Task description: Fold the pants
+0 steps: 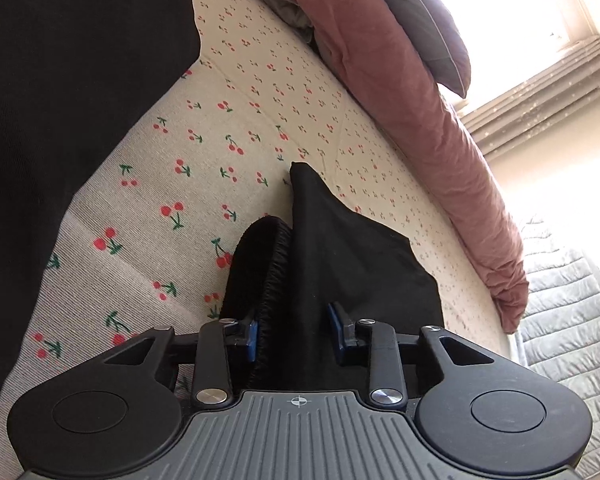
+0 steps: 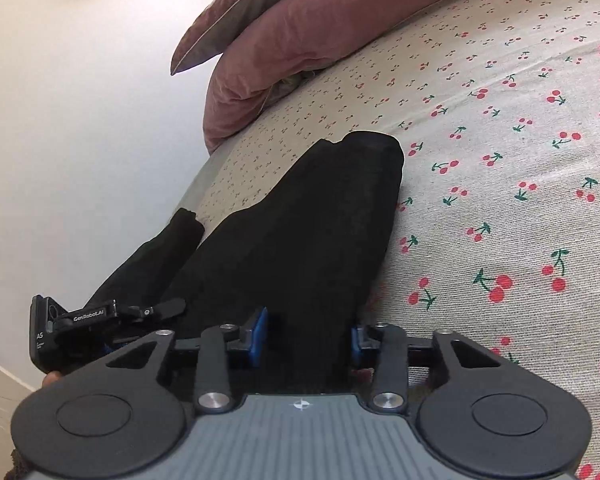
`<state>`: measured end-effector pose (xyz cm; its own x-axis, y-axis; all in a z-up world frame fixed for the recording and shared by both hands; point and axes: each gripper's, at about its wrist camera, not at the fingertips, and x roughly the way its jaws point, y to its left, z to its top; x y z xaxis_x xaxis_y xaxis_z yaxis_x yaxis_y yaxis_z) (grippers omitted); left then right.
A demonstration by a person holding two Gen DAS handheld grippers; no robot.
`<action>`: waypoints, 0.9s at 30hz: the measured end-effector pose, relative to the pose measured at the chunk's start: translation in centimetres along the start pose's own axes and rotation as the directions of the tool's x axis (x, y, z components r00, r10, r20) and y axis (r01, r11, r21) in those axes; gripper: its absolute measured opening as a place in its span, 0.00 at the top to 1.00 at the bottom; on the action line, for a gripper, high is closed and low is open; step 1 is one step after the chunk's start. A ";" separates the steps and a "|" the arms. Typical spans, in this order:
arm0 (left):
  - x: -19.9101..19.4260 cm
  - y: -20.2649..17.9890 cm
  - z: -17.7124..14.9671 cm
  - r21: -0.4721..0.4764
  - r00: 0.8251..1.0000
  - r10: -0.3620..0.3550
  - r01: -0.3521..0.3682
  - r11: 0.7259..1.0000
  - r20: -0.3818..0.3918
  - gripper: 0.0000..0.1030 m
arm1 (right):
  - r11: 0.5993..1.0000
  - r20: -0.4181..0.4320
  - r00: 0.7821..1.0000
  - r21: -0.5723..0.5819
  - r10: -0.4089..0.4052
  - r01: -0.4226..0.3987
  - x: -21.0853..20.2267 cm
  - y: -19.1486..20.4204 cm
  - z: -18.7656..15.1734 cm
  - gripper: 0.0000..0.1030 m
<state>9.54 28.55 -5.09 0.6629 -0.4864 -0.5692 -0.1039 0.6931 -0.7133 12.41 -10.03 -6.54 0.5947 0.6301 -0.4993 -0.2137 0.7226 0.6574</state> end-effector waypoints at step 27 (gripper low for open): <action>19.3 -18.3 -5.4 0.265 0.995 -0.089 0.075 0.961 0.041 0.77 | 0.962 0.316 0.908 0.090 -0.273 0.258 -14.8 -14.3 9.0 0.75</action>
<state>20.22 3.57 -5.26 0.6997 -0.5235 -0.4862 0.1460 0.7709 -0.6200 13.63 -32.26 -3.47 0.8437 0.2851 -0.4548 0.0179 0.8319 0.5546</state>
